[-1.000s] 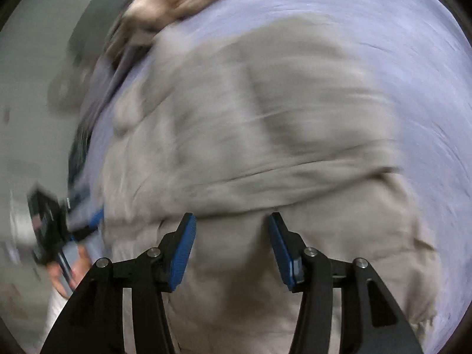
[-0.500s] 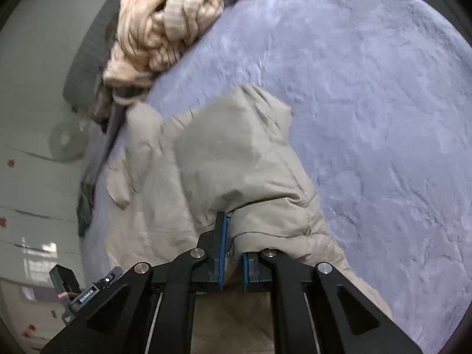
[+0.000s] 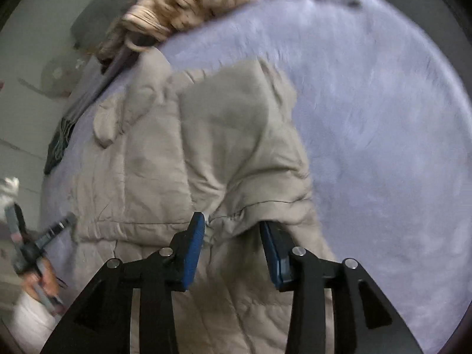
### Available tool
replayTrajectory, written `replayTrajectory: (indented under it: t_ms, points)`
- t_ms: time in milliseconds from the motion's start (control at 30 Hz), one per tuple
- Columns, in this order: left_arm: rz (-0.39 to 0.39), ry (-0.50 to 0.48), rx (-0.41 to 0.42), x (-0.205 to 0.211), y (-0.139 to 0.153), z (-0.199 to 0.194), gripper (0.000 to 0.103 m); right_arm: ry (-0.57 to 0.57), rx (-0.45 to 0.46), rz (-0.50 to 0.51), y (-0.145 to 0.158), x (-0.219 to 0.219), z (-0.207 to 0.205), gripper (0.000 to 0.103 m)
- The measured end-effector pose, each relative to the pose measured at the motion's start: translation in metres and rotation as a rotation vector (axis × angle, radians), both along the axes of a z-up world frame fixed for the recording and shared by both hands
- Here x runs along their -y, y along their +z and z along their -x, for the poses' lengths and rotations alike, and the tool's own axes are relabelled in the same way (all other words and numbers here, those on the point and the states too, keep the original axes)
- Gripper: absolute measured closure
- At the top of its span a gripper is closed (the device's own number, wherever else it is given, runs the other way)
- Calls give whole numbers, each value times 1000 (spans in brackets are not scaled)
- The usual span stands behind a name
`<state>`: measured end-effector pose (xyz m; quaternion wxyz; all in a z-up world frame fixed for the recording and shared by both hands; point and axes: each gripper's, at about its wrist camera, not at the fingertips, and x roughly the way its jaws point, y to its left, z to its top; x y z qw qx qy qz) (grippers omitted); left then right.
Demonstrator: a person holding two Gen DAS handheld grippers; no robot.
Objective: Fold large clothes
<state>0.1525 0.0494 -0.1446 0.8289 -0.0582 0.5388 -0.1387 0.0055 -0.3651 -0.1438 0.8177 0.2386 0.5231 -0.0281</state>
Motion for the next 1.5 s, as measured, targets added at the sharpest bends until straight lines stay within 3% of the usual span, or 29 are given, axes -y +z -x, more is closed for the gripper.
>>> replayTrajectory:
  t_ms: [133, 233, 333, 400, 433, 533, 733, 900, 1067, 1200, 1367, 1500]
  points:
    - [22, -18, 30, 14, 12, -17, 88, -163, 89, 10, 14, 26, 5, 61]
    - [39, -48, 42, 39, 15, -29, 88, -321, 85, -164, -6, 65, -12, 60]
    - [-6, -76, 34, 62, 2, -35, 88, -340, 55, -291, -31, 79, -37, 61]
    - [-64, -77, 7, 70, -16, -36, 88, -277, 53, -350, -40, 68, -49, 72]
    - [-81, -75, -9, 71, -24, -37, 88, -249, 46, -330, -40, 62, -51, 76]
    - [-78, -70, -33, 66, -44, -34, 88, -146, -10, -138, -50, 49, -70, 77]
    - [-102, -78, -26, 72, -53, -32, 88, -85, -6, -7, -73, 43, -77, 76]
    - [-112, -66, -24, 75, -53, -29, 88, -58, 17, 159, -45, 26, -60, 65]
    - [-132, -54, -22, 81, -51, -28, 88, -4, 18, 291, -24, 15, -11, 64]
    - [-141, -26, -38, 78, -41, -26, 88, -4, -37, 307, -27, 16, 15, 62]
    - [-180, -5, -41, 65, -12, -5, 88, -75, -70, 199, -15, 27, 32, 61]
    - [-194, -1, -77, 53, 3, 22, 88, -105, -69, 121, -1, 27, 49, 47]
